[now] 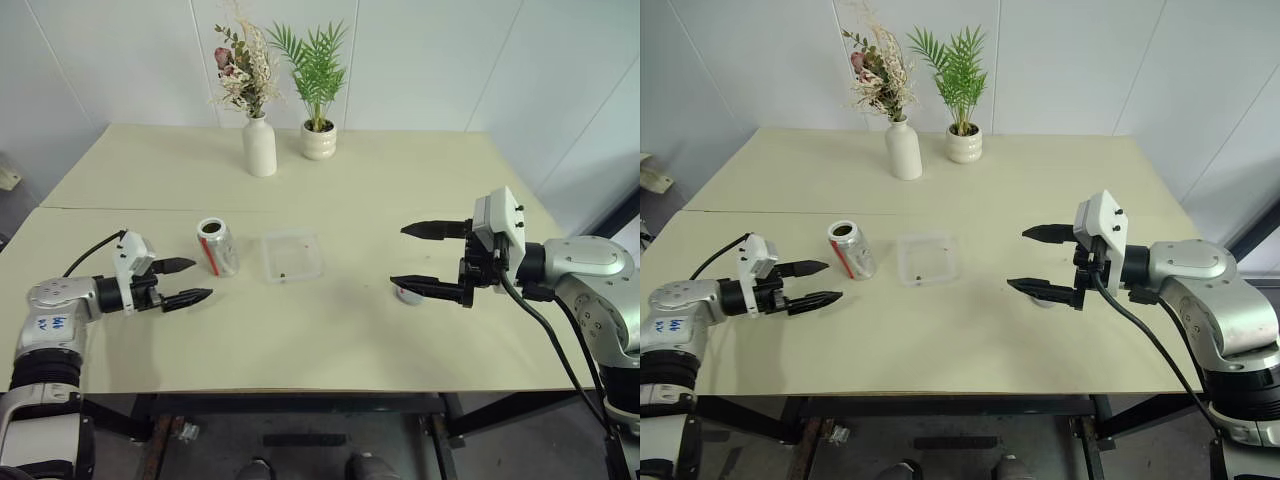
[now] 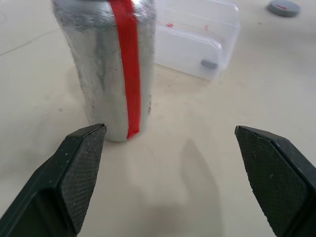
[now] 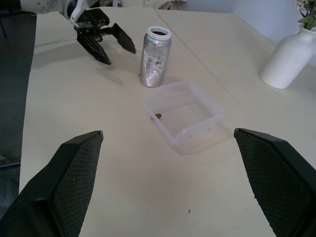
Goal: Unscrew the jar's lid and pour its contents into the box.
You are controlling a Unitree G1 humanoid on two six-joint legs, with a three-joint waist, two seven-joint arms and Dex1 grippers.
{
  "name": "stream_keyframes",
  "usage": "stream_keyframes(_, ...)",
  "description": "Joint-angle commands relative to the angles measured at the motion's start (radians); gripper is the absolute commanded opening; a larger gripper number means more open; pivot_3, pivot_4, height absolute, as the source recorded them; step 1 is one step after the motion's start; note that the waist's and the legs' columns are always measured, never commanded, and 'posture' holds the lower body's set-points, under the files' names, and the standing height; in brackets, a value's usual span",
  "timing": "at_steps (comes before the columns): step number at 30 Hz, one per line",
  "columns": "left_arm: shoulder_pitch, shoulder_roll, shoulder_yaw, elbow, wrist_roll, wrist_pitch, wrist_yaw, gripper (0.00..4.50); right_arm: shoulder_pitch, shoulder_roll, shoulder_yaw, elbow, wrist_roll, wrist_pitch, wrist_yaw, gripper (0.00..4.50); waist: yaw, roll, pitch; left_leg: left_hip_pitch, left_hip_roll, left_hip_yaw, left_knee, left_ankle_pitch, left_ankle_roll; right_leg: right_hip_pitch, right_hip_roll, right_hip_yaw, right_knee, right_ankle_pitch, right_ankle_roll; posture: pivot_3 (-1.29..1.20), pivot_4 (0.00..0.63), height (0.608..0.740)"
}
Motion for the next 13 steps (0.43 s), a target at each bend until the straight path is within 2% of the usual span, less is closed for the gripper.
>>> stream_keyframes(1, 0.003, 0.051, 0.006, 0.001, -0.002, -0.062, -0.085, 4.45, -0.013, -0.027, -0.034, 0.002, 0.002, -0.024, 0.014, 4.50, -0.002, 0.000, 0.000, 0.000, 0.000, 0.000, 0.000, 0.000, 0.000, 0.000, 0.000, 0.000, 0.000, 0.000, 0.000, 0.00, 0.150, 0.740)
stream_keyframes(5, -0.092, 0.040, 0.184, 0.116, -0.159, -0.169, -0.137, 4.45, 0.024, -0.067, -0.084, 0.016, 0.011, -0.037, 0.041, 4.50, 0.000, 0.000, 0.001, -0.001, 0.000, 0.000, 0.000, 0.000, 0.000, -0.001, -0.001, -0.002, 0.000, 0.000, -0.001, 0.00, 0.150, 0.740)
stream_keyframes(9, -0.149, 0.085, 0.217, 0.221, -0.170, -0.184, -0.200, 4.45, 0.062, -0.111, -0.123, 0.033, 0.002, -0.059, 0.060, 4.50, -0.001, 0.000, 0.000, -0.001, 0.001, 0.000, 0.000, 0.000, 0.001, -0.001, -0.001, -0.002, -0.001, 0.000, -0.001, 0.00, 0.150, 0.740)
stream_keyframes(13, -0.196, 0.088, 0.228, 0.279, -0.172, -0.208, -0.225, 4.45, 0.106, -0.118, -0.163, 0.027, 0.005, -0.069, 0.045, 4.50, -0.008, 0.000, 0.000, -0.001, 0.001, 0.001, 0.000, 0.000, 0.001, -0.001, 0.000, -0.002, -0.001, 0.000, -0.001, 0.00, 0.150, 0.740)
